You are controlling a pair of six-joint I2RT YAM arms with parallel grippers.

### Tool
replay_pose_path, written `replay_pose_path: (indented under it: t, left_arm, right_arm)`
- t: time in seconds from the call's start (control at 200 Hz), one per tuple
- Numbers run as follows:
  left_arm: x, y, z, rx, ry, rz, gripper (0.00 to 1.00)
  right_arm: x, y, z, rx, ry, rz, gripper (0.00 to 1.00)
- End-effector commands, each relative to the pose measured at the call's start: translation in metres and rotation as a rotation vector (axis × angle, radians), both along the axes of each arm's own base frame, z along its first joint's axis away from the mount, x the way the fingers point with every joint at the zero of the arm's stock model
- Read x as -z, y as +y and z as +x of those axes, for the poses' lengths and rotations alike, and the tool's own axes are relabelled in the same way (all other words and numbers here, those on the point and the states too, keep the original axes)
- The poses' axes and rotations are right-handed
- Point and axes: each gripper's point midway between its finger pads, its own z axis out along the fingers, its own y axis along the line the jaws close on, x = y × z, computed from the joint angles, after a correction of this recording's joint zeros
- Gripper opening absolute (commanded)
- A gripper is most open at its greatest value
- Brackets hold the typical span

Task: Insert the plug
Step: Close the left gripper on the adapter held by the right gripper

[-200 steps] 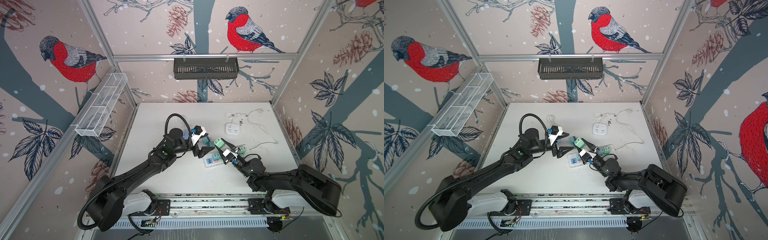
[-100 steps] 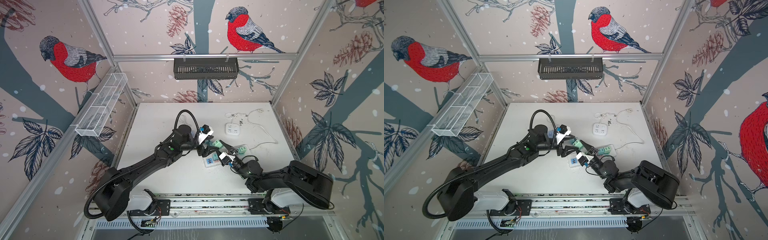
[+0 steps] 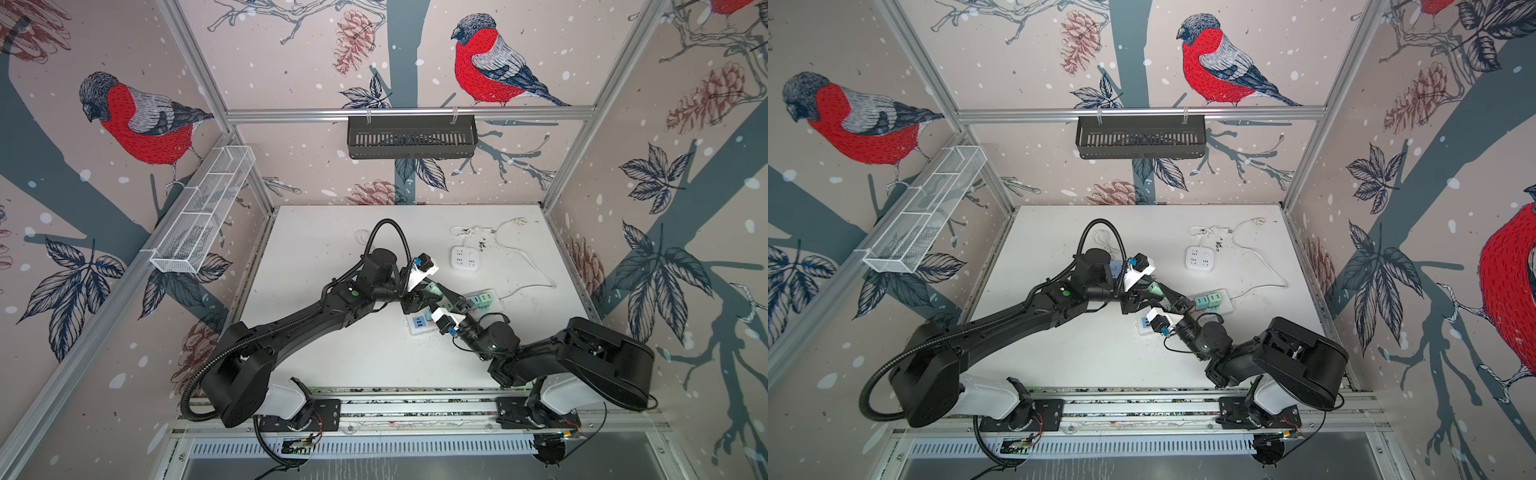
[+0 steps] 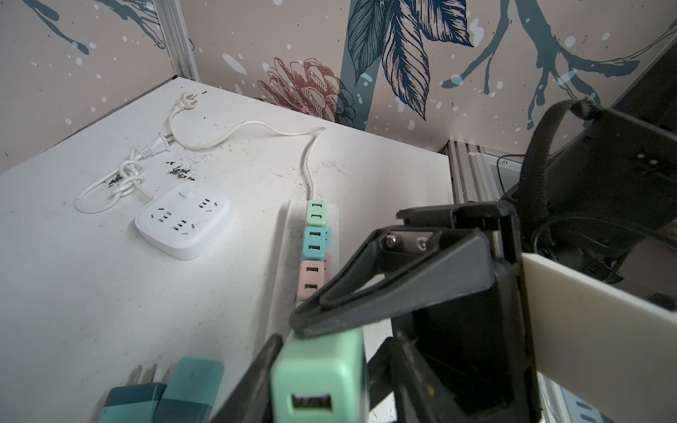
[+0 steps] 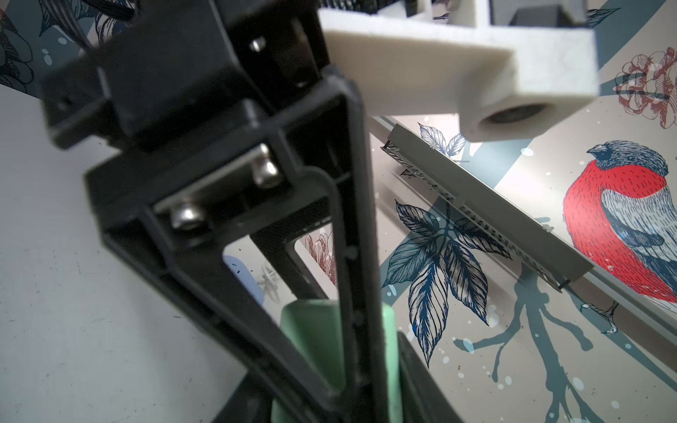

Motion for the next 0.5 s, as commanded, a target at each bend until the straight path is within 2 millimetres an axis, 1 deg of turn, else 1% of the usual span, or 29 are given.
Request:
replay_pose_path:
  t: [0.0, 0.12, 0.205, 0.235, 0.255, 0.275, 0.285, 0.29, 0.295, 0.32, 0.34, 0.365, 0.41, 0.44, 0.495]
  left_arm:
    - [0.001, -0.002, -0.003, 0.032, -0.01, 0.003, 0.41]
    - [0.005, -0.003, -0.003, 0.037, -0.004, 0.017, 0.37]
    - [0.006, -0.003, -0.005, 0.051, -0.006, 0.019, 0.27]
    - [0.005, -0.004, -0.006, 0.059, -0.008, 0.016, 0.25]
    - [0.005, -0.004, -0.007, 0.064, -0.009, 0.013, 0.22]
    - [0.005, -0.004, -0.007, 0.068, -0.012, 0.011, 0.19]
    - [0.005, -0.004, -0.008, 0.072, -0.013, 0.01, 0.18]
    - [0.005, -0.004, -0.008, 0.071, -0.013, 0.01, 0.17]
    - [0.005, -0.004, -0.008, 0.072, -0.013, 0.009, 0.17]
    - [0.005, -0.003, -0.008, 0.07, -0.018, 0.007, 0.15]
    - [0.004, -0.003, -0.008, 0.07, -0.023, 0.003, 0.12]
    - [0.003, -0.003, -0.007, 0.063, -0.028, 0.0, 0.09]
    - [0.001, 0.0, -0.003, 0.031, -0.044, -0.004, 0.0]
    - [-0.003, 0.003, 0.003, -0.013, -0.055, -0.014, 0.0]
    - [-0.013, 0.013, 0.021, -0.131, -0.066, -0.049, 0.0]
  right_arm:
    - [-0.045, -0.014, -0.005, 0.024, -0.111, 0.157, 0.19]
    - [-0.048, -0.017, -0.005, 0.033, -0.118, 0.171, 0.19]
    - [-0.052, -0.021, -0.006, 0.044, -0.128, 0.189, 0.19]
    - [-0.053, -0.022, -0.006, 0.043, -0.13, 0.192, 0.21]
    - [-0.053, -0.022, -0.007, 0.041, -0.13, 0.196, 0.25]
    - [-0.053, -0.022, -0.008, 0.039, -0.129, 0.198, 0.32]
    - [-0.053, -0.023, -0.008, 0.039, -0.129, 0.197, 0.37]
    - [-0.053, -0.023, -0.008, 0.038, -0.129, 0.202, 0.42]
    - [-0.053, -0.023, -0.008, 0.038, -0.129, 0.202, 0.42]
    - [-0.054, -0.024, -0.008, 0.04, -0.125, 0.209, 0.56]
    - [-0.054, -0.026, -0.008, 0.043, -0.123, 0.215, 0.63]
    - [-0.055, -0.028, -0.008, 0.049, -0.12, 0.226, 0.66]
    - [-0.057, -0.031, -0.007, 0.057, -0.116, 0.239, 0.71]
    - [-0.058, -0.034, -0.005, 0.064, -0.112, 0.249, 0.74]
    - [-0.06, -0.039, -0.002, 0.076, -0.106, 0.264, 0.81]
